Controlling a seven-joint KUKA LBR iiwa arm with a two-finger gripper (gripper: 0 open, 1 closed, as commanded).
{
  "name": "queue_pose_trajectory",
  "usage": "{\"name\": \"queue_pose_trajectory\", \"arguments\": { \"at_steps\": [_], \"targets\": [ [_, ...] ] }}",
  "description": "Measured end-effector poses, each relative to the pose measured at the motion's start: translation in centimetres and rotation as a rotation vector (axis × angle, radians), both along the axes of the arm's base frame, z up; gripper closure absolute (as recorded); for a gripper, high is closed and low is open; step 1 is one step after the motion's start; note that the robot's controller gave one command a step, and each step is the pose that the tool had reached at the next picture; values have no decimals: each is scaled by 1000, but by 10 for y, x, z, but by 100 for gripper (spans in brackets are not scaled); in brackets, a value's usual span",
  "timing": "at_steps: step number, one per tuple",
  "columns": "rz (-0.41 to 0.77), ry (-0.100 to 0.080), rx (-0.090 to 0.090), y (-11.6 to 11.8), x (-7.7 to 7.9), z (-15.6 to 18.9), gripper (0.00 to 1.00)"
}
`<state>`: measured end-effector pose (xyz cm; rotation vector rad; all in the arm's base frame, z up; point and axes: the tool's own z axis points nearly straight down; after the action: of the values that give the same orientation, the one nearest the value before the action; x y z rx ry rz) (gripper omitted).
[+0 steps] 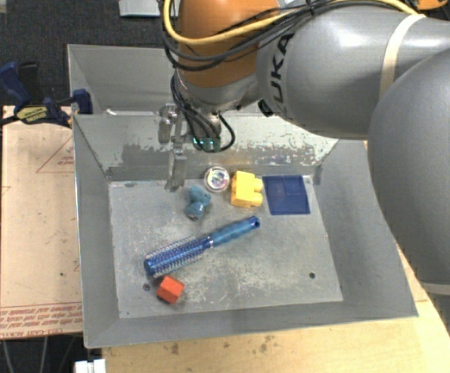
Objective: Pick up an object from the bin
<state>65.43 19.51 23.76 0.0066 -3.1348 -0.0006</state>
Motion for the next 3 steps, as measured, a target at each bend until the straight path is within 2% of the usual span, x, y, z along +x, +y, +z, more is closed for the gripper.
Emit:
{"name": "queue_pose_trajectory", "arguments": {
  "at_steps": [1, 2, 3],
  "targets": [
    [309, -2, 2, -37, -83, -167, 0],
    [396, -13, 2, -41, -85, -136, 0],
    [354, -8, 2, -71, -89, -128, 0]
  ]
}}
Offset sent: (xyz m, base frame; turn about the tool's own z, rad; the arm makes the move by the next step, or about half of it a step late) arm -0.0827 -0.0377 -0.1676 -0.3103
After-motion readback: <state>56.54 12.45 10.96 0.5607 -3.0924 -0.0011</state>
